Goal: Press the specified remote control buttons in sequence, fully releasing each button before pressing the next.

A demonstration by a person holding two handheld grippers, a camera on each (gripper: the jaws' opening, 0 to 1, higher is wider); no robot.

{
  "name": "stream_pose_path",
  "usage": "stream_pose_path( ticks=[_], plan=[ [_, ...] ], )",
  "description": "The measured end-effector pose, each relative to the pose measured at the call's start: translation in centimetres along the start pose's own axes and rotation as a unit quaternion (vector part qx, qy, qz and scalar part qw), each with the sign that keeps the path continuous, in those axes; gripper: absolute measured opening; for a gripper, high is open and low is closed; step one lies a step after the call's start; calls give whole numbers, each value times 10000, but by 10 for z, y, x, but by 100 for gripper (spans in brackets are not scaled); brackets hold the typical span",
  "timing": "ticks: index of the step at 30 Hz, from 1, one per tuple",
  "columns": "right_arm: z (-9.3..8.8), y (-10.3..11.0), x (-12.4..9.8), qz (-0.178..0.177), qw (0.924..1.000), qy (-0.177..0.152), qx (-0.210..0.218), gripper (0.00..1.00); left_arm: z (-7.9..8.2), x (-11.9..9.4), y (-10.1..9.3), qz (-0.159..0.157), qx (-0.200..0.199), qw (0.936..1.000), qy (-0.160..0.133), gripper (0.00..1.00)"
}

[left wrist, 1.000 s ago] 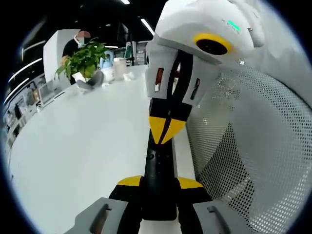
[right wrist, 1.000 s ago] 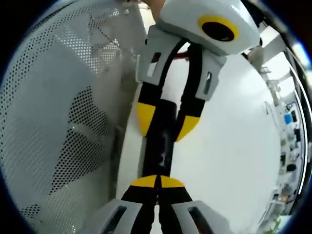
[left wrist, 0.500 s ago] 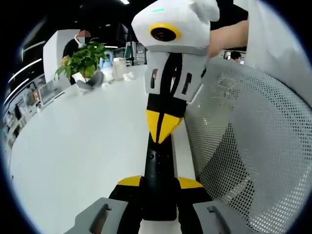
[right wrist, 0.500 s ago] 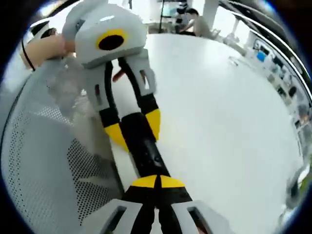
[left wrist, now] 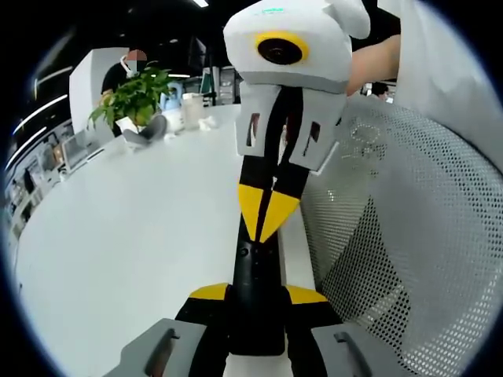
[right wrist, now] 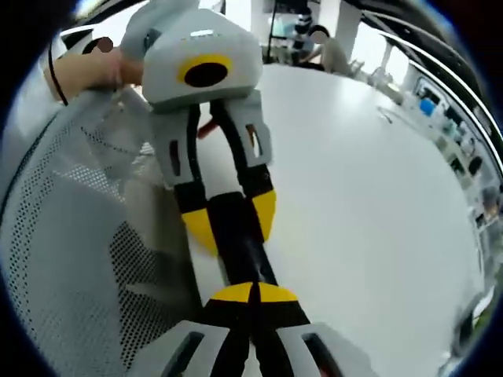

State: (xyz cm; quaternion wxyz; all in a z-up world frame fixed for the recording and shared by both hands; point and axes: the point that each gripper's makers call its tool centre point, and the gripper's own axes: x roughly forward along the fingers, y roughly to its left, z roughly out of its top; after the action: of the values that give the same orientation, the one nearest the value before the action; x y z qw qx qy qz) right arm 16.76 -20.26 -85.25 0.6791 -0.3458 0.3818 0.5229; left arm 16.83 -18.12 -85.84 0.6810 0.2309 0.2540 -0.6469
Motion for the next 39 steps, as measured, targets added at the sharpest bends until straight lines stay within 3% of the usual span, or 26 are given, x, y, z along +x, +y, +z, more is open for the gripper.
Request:
stream_pose_path(
  ticks=[4, 10, 14, 25, 30, 39],
  plan=[
    [0, -1, 0, 20, 10000, 47, 59, 0, 0, 0, 0, -2, -2, 10000, 2, 26],
    [0, -4, 0, 219, 9964, -57, 812, 0, 0, 0, 0, -6, -9, 10000, 2, 26],
    [0, -3, 0, 224, 9962, -82, 833, 0, 0, 0, 0, -9, -4, 10000, 5, 26],
    [1, 0, 0, -94, 9995, -58, 300, 0, 0, 0, 1, -7, -8, 10000, 11, 26],
    [2, 3, 1, -216, 9997, -23, -148, 0, 0, 0, 1, -6, -11, 10000, 11, 26],
    [5, 10, 2, -33, 10000, -60, -40, 0, 0, 0, 0, -8, -12, 10000, 12, 26]
  ],
)
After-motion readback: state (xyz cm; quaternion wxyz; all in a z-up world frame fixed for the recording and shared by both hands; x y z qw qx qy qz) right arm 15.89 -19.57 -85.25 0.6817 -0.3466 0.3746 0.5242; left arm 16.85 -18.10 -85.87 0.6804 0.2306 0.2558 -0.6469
